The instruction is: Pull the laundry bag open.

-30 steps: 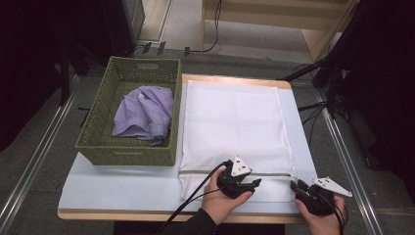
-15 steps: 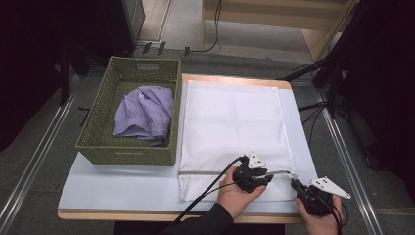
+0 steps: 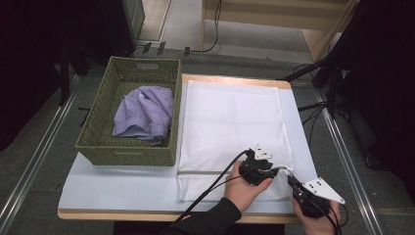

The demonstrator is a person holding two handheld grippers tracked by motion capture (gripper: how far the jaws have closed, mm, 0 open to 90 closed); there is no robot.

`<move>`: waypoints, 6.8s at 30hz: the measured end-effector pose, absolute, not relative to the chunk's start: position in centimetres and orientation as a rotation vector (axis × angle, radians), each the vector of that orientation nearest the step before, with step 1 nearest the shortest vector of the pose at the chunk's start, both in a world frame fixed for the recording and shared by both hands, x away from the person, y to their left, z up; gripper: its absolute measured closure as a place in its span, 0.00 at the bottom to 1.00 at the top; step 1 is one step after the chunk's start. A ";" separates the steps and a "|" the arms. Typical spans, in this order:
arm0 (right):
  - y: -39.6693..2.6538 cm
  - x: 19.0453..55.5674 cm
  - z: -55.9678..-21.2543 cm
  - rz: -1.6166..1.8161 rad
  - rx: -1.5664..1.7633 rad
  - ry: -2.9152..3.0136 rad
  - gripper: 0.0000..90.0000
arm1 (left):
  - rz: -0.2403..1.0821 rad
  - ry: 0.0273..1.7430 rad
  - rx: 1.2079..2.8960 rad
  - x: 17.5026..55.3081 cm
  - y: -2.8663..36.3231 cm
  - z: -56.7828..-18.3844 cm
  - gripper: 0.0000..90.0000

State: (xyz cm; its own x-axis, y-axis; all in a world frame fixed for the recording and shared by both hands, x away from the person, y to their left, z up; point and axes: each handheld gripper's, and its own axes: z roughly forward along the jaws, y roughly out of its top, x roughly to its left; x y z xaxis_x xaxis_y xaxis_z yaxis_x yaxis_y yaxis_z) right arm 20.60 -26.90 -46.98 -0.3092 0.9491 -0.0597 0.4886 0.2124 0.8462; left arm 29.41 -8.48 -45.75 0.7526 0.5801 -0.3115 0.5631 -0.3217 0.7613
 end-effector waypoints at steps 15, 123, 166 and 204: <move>-25.8 20.7 -46.9 0.968 1.226 1.938 1.00 | -0.012 0.935 1.997 31.2 -11.5 -43.8 0.49; -25.9 20.4 -46.8 0.962 1.138 1.968 1.00 | -0.460 0.953 1.825 33.8 -7.9 -46.3 0.98; -28.9 23.7 -46.5 1.484 1.765 1.835 0.95 | -0.433 0.904 1.822 32.6 -7.3 -47.4 0.98; -27.3 22.7 -45.8 1.325 1.587 1.863 0.99 | -0.230 0.894 1.934 31.3 -5.9 -46.9 0.98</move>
